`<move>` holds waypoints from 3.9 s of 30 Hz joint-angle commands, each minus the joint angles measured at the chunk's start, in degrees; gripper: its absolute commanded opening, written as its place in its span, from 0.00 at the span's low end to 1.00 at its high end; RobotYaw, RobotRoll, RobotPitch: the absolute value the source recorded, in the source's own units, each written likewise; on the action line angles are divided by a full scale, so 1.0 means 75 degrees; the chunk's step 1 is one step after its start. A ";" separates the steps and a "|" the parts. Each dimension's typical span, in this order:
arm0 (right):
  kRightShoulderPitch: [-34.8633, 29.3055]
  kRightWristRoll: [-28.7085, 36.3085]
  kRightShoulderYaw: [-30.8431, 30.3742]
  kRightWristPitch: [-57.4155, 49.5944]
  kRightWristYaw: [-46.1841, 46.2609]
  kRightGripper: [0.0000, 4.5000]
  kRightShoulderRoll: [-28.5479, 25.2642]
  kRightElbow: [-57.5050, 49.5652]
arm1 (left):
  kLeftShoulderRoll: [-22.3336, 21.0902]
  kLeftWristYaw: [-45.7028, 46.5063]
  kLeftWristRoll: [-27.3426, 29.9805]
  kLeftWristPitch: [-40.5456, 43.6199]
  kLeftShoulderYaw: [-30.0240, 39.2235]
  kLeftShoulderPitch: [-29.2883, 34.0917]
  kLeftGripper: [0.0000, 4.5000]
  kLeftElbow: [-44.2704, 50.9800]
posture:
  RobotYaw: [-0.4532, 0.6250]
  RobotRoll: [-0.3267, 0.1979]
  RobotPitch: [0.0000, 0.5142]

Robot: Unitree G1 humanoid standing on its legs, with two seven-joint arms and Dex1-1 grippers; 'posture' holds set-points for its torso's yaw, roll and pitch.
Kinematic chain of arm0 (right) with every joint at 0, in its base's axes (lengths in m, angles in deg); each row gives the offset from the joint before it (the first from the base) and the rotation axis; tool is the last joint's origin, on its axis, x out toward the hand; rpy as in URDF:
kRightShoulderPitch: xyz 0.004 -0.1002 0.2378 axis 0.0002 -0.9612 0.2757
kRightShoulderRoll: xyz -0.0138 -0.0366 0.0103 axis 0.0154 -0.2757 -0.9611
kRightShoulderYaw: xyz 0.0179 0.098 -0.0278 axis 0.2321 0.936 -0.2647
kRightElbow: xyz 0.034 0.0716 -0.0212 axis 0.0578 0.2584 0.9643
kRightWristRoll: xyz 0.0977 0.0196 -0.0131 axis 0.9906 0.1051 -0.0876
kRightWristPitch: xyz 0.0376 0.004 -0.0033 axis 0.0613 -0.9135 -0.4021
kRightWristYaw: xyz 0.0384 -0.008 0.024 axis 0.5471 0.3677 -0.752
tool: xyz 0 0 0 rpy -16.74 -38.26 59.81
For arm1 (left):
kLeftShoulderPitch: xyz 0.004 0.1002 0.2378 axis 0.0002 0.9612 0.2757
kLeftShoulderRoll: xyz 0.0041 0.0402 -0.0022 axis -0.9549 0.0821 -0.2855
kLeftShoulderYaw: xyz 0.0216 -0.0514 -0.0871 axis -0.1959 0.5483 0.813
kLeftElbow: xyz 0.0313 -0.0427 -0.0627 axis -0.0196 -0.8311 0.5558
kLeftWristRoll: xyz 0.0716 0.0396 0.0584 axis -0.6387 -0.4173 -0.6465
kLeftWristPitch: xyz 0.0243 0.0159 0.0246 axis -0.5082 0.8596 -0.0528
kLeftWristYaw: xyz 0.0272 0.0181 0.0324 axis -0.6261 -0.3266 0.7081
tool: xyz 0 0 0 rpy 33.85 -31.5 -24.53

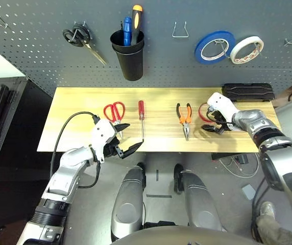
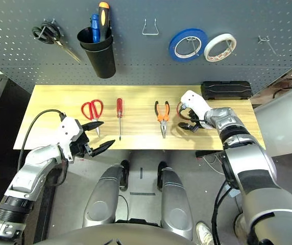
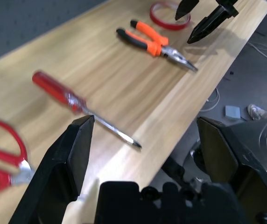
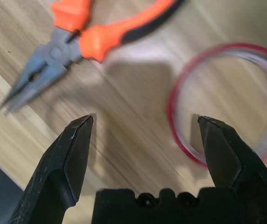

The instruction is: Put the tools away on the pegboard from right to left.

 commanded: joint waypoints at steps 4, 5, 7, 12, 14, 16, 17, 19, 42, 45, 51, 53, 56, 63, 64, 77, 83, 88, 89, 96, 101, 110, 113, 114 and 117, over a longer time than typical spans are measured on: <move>-0.0034 -0.0197 -0.0046 -0.0653 0.0362 0.86 0.0117 0.0313 | -0.0119 0.0134 -0.0010 0.0287 0.0114 0.0310 1.00 0.0465 | 0.78 0.62 0.70; -0.0050 -0.0200 -0.0047 -0.0710 0.0386 0.78 0.0110 0.0320 | -0.0114 0.0152 -0.0009 0.0313 0.0128 0.0326 1.00 0.0502 | 0.78 0.62 0.70; -0.0105 -0.0209 -0.0061 -0.0781 0.0388 0.62 0.0073 0.0320 | -0.0105 0.0176 -0.0017 0.0346 0.0142 0.0357 1.00 0.0552 | 0.78 0.62 0.69; -0.0210 -0.0165 -0.0004 -0.0718 0.0551 0.18 -0.0035 0.0287 | -0.0077 0.0190 -0.0037 0.0339 0.0115 0.0267 1.00 0.0453 | 0.77 0.62 0.68; -0.0229 -0.0117 0.0057 -0.0652 0.0656 0.01 -0.0122 0.0261 | -0.0034 0.0195 -0.0048 0.0328 0.0072 0.0152 1.00 0.0379 | 0.76 0.62 0.67; -0.0257 -0.0064 0.0119 -0.0566 0.0746 0.00 -0.0220 0.0229 | -0.0002 0.0177 -0.0042 0.0309 0.0051 0.0033 1.00 0.0307 | 0.76 0.62 0.66; -0.0279 -0.0032 0.0157 -0.0511 0.0785 0.00 -0.0263 0.0207 | 0.0002 0.0152 -0.0026 0.0287 0.0058 -0.0008 1.00 0.0281 | 0.75 0.62 0.66; -0.0338 0.0017 0.0234 -0.0385 0.0879 0.00 -0.0379 0.0152 | 0.0028 0.0088 0.0035 0.0246 0.0064 -0.0096 1.00 0.0241 | 0.75 0.62 0.64; -0.3479 0.0879 0.1702 0.1978 0.3353 0.00 -0.1329 -0.3358 | 0.0394 -0.0731 0.1641 0.0537 -0.0118 -0.0837 1.00 0.1971 | 0.67 0.62 0.51; -0.3973 0.0900 0.1924 0.2547 0.3918 0.00 -0.1376 -0.3659 | 0.0420 -0.0778 0.1833 0.0638 -0.0207 -0.1055 1.00 0.2281 | 0.67 0.62 0.50; -0.4491 0.0839 0.2239 0.3595 0.4963 0.00 -0.1441 -0.3539 | 0.0474 -0.0968 0.1939 0.0456 -0.0385 -0.1477 1.00 0.2476 | 0.67 0.62 0.47; -0.4567 0.0822 0.2293 0.3925 0.5181 0.00 -0.1482 -0.3354 | 0.0526 -0.0976 0.1858 0.0306 -0.0404 -0.1631 1.00 0.2410 | 0.67 0.62 0.47; -0.4775 0.0754 0.2329 0.4485 0.5524 0.00 -0.1644 -0.3125 | 0.0585 -0.0933 0.1816 0.0185 -0.0391 -0.1938 1.00 0.2372 | 0.67 0.62 0.46; -0.4943 0.0633 0.2437 0.5945 0.6428 0.00 -0.2145 -0.2420 | 0.0740 -0.0847 0.1834 0.0068 -0.0427 -0.2258 1.00 0.2353 | 0.67 0.62 0.44; -0.4939 0.0599 0.2447 0.6072 0.6543 0.00 -0.2202 -0.2336 | 0.0769 -0.0836 0.1859 0.0062 -0.0415 -0.2295 1.00 0.2344 | 0.67 0.62 0.44; -0.3903 0.0357 0.2427 0.6651 0.7276 0.00 -0.2656 -0.1556 | 0.1143 -0.0632 0.2444 0.0502 -0.0227 -0.2806 1.00 0.2271 | 0.64 0.62 0.45; -0.3034 0.0355 0.2331 0.6495 0.6844 0.00 -0.2734 -0.1176 | 0.1190 -0.0654 0.2409 0.0557 -0.0258 -0.2860 1.00 0.2224 | 0.64 0.62 0.45; -0.2300 0.0375 0.2319 0.6109 0.6484 0.00 -0.2739 -0.0815 | 0.1239 -0.0655 0.2365 0.0587 -0.0291 -0.2869 1.00 0.2214 | 0.64 0.62 0.46; -0.2084 0.0379 0.2303 0.5955 0.6365 0.00 -0.2710 -0.0740 | 0.1243 -0.0652 0.2360 0.0599 -0.0293 -0.2881 1.00 0.2208 | 0.64 0.62 0.46; -0.1115 0.0355 0.2189 0.5097 0.5838 0.00 -0.2553 -0.0375 | 0.1240 -0.0615 0.2315 0.0651 -0.0289 -0.2926 1.00 0.2202 | 0.64 0.62 0.46; -0.0624 0.0347 0.2084 0.4515 0.5558 0.00 -0.2438 -0.0207 | 0.1206 -0.0577 0.2302 0.0674 -0.0265 -0.2911 1.00 0.2238 | 0.65 0.62 0.47; 0.0137 0.0444 0.2143 0.3109 0.5329 0.00 -0.2107 0.0065 | 0.1183 -0.0507 0.2262 0.0728 -0.0283 -0.2911 1.00 0.2289 | 0.66 0.62 0.48; 0.0330 0.0511 0.2226 0.2814 0.5443 0.00 -0.1993 0.0113 | 0.1167 -0.0491 0.2249 0.0745 -0.0291 -0.2912 1.00 0.2298 | 0.66 0.62 0.48; 0.0365 0.0529 0.2249 0.2804 0.5496 0.14 -0.1969 0.0111 | 0.1160 -0.0486 0.2244 0.0751 -0.0294 -0.2911 1.00 0.2302 | 0.66 0.62 0.48; 0.0367 0.0575 0.2289 0.3040 0.5627 0.36 -0.1907 0.0058 | 0.1136 -0.0462 0.2232 0.0779 -0.0288 -0.2889 1.00 0.2333 | 0.68 0.62 0.50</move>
